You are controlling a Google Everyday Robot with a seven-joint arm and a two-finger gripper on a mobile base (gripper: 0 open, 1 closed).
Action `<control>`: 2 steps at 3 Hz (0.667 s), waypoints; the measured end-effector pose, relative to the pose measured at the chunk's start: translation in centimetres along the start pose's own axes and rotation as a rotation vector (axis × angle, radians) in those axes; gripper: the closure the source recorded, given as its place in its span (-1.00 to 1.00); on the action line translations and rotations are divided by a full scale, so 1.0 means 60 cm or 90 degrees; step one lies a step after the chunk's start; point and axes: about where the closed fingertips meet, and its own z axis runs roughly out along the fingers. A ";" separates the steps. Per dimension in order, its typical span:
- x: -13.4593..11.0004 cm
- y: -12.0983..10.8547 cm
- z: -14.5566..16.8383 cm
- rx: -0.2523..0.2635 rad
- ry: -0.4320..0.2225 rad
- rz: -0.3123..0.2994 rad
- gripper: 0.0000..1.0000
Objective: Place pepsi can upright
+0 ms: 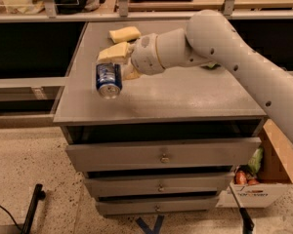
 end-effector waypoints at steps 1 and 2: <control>-0.002 -0.001 0.003 0.000 -0.002 0.000 -0.73; -0.004 -0.003 0.007 0.001 -0.005 -0.001 -1.00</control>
Offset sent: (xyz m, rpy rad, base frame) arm -0.0006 0.0021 -0.0004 -0.0002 0.0012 0.0030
